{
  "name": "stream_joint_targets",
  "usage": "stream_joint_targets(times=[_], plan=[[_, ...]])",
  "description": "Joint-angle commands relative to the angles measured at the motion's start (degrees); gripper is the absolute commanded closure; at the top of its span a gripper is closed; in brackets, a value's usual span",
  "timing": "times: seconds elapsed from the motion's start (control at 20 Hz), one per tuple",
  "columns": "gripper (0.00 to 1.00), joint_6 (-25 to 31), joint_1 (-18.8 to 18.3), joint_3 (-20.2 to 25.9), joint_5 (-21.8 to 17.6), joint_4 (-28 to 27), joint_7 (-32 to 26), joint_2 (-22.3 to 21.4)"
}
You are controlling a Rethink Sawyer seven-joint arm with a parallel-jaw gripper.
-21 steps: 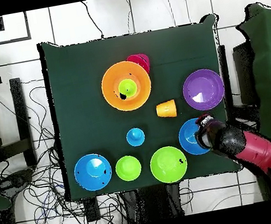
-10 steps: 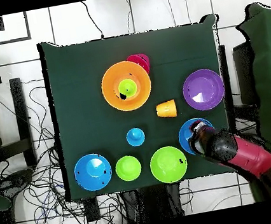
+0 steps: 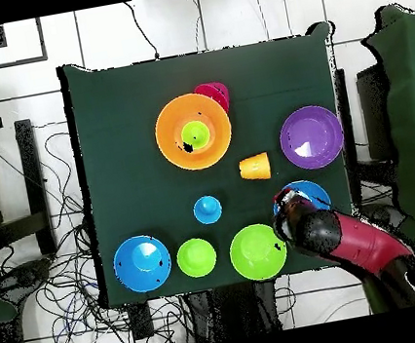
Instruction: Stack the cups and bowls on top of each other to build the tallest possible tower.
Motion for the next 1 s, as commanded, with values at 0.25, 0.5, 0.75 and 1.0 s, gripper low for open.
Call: stream_joint_targets(times=[0.25, 0.5, 0.75, 1.0], plan=[[0.00, -5.04, 5.57, 1.76, 5.05, 5.17, 11.83, 2.01], [0.00, -6.14, 6.14, 1.83, 5.79, 5.83, 11.14, 2.73], [0.00, -8.10, 6.08, 1.81, 5.65, 3.98, 10.00, 5.58], [0.00, -9.58, 6.03, 1.23, 5.42, 1.76, 9.07, 8.48]])
